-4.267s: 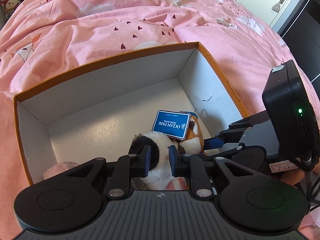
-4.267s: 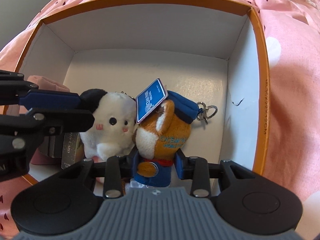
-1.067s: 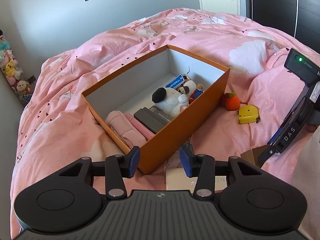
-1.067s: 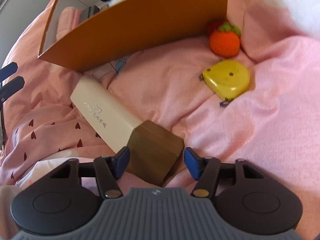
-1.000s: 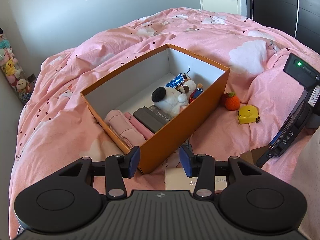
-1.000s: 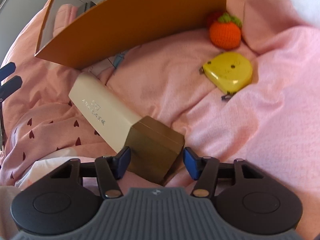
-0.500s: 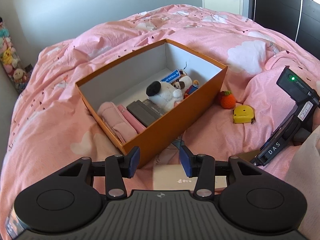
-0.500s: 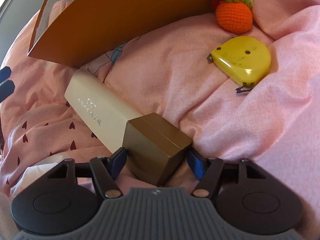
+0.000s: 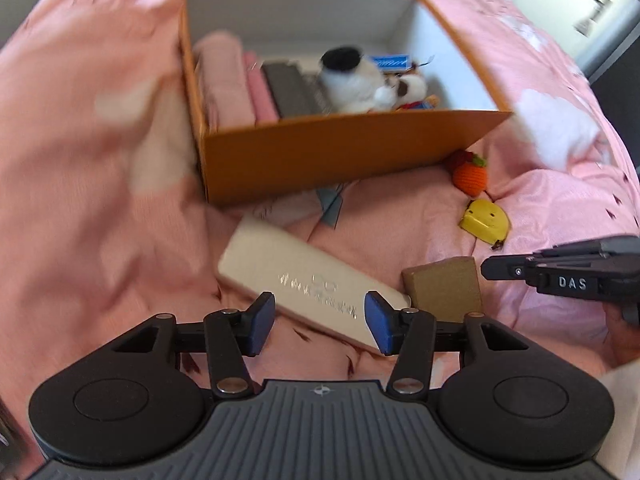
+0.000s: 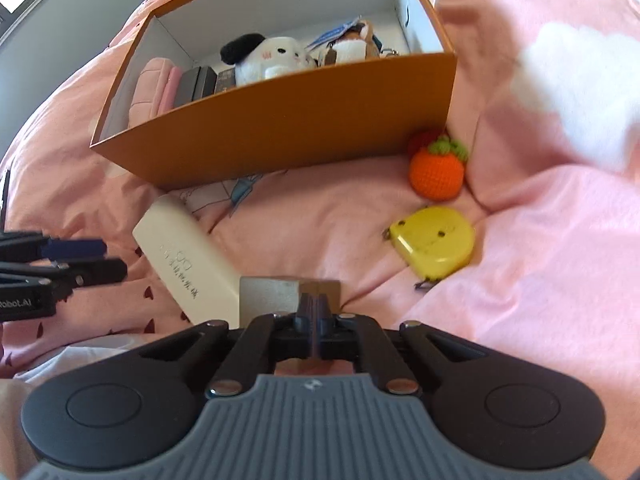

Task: Organize objects
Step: 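Grasp the cream glasses case with the left tool while the right tool grasps the brown cardboard box, then lift the cream glasses case upright and the brown cardboard box off the bedspread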

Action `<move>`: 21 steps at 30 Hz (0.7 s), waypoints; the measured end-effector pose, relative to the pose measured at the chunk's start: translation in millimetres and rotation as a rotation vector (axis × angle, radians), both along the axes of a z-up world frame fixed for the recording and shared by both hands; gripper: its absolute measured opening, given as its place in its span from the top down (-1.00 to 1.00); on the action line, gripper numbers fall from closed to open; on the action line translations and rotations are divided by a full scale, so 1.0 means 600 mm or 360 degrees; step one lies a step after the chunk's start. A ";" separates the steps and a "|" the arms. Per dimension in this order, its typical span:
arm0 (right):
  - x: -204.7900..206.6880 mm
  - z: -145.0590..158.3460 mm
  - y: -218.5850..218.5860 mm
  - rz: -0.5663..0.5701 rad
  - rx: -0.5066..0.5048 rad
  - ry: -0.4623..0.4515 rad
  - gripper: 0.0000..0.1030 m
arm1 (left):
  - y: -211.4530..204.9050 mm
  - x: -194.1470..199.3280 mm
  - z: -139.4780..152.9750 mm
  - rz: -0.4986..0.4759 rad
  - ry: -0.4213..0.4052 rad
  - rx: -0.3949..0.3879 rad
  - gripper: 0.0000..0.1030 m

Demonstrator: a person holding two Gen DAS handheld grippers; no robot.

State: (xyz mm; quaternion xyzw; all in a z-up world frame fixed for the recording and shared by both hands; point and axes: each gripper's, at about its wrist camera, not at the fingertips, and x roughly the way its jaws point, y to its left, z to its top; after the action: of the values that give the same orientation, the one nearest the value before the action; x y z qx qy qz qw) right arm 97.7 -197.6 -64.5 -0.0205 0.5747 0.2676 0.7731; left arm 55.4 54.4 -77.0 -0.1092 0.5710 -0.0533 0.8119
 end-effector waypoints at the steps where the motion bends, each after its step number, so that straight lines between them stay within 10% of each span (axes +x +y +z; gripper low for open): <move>1: 0.004 -0.003 0.000 0.0008 -0.0002 0.0018 0.89 | 0.002 0.001 -0.008 0.0052 0.0033 -0.0002 -0.15; 21: 0.032 -0.052 -0.023 -0.0102 0.0265 0.0404 0.04 | 0.026 0.048 -0.101 0.0544 0.0336 -0.0152 -0.41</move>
State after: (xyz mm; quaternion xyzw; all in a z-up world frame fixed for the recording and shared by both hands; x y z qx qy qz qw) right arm 116.7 -211.7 -95.7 0.0959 0.6440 0.2900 0.7014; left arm 83.9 69.9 -137.7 -0.2480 0.6229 0.0699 0.7387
